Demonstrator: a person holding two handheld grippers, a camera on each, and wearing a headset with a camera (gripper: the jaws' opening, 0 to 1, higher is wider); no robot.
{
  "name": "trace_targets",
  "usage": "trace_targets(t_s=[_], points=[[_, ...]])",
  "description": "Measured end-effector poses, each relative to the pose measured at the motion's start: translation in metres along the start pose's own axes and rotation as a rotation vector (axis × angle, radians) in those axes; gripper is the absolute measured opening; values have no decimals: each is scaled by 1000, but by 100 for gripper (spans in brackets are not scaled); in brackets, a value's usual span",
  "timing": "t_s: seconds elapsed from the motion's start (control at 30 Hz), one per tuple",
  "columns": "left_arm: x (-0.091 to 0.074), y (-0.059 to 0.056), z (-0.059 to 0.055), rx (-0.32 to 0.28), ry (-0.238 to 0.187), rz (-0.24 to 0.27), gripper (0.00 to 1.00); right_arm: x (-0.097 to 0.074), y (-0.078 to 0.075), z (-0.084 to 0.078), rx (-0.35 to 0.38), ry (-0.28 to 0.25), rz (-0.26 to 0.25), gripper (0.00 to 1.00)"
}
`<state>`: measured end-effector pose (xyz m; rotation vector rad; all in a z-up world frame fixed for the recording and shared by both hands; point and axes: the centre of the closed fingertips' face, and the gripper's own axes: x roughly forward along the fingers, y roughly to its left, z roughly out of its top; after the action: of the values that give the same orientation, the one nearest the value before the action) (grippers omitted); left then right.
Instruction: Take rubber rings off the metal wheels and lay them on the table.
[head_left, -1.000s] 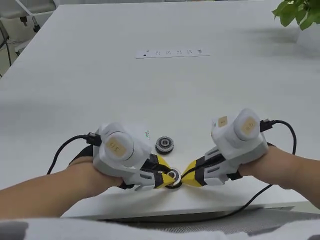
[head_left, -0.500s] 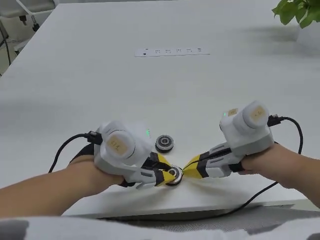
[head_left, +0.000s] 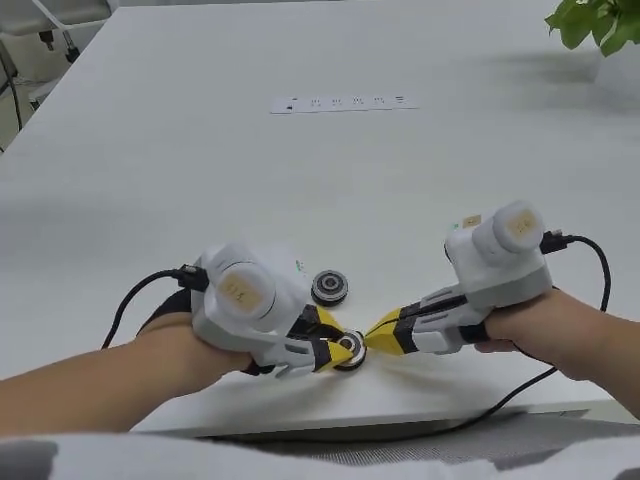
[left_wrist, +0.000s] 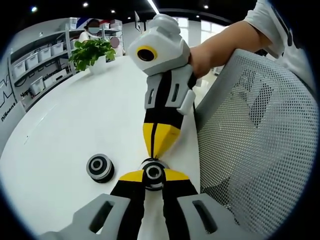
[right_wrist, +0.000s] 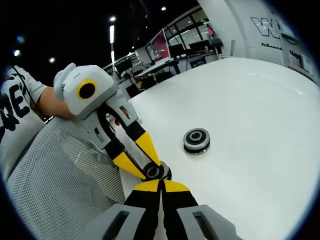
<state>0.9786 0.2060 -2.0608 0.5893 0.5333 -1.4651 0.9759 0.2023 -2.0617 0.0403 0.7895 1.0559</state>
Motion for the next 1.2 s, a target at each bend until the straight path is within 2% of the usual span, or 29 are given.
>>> trace_targets(t_s=[1.2], points=[[0, -1, 0, -14, 0, -6, 7, 2, 6, 4, -15, -1, 36, 0]])
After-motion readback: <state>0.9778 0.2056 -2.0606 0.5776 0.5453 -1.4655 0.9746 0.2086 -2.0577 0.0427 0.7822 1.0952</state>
